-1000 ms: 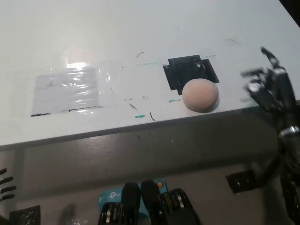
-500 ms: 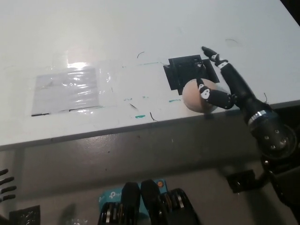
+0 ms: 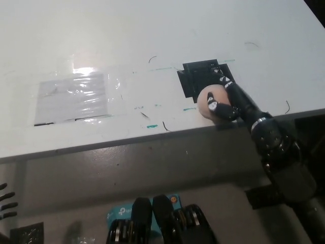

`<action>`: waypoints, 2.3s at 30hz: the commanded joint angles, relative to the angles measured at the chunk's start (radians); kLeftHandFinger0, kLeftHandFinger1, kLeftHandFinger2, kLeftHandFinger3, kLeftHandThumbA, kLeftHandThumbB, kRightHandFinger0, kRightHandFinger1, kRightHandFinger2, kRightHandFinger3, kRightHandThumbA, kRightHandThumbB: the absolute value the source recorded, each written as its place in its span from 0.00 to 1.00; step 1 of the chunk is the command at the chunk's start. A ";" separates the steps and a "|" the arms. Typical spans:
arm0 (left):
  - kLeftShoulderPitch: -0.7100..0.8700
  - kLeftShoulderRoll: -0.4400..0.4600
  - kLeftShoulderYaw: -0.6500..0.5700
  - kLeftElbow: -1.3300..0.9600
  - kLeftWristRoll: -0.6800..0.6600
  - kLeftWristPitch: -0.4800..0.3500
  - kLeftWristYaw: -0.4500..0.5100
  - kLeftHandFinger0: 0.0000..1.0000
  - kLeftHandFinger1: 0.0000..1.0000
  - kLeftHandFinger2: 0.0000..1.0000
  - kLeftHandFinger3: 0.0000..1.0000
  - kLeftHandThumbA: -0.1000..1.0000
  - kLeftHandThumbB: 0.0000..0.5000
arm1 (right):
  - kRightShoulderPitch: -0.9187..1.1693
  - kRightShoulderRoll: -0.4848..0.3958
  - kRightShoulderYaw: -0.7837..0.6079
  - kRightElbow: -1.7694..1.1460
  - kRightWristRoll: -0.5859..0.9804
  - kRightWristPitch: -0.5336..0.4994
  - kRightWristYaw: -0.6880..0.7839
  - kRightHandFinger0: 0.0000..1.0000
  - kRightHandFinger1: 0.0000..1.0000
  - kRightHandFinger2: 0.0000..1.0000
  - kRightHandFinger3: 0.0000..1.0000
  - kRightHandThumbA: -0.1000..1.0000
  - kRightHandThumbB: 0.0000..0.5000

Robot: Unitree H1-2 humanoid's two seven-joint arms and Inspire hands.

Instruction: The robot uses its right hand to grab and squeeze a pink dumpling toy kept on the black mask on the desk

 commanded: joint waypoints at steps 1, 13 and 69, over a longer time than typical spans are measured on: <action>-0.013 0.020 0.007 -0.026 -0.008 0.016 -0.003 0.76 0.74 0.81 0.89 1.00 0.16 | -0.087 0.040 -0.004 0.149 -0.029 -0.086 -0.067 1.00 1.00 1.00 1.00 0.35 1.00; -0.025 0.017 0.011 -0.024 -0.011 0.013 -0.001 0.72 0.72 0.79 0.87 1.00 0.18 | -0.074 0.128 0.036 0.342 -0.026 -0.196 -0.046 1.00 1.00 1.00 1.00 0.35 1.00; -0.044 0.031 0.011 -0.031 -0.012 0.015 -0.007 0.71 0.73 0.81 0.88 1.00 0.23 | -0.173 0.033 0.058 0.265 -0.400 -0.700 -0.938 0.00 0.08 0.46 0.35 0.00 0.30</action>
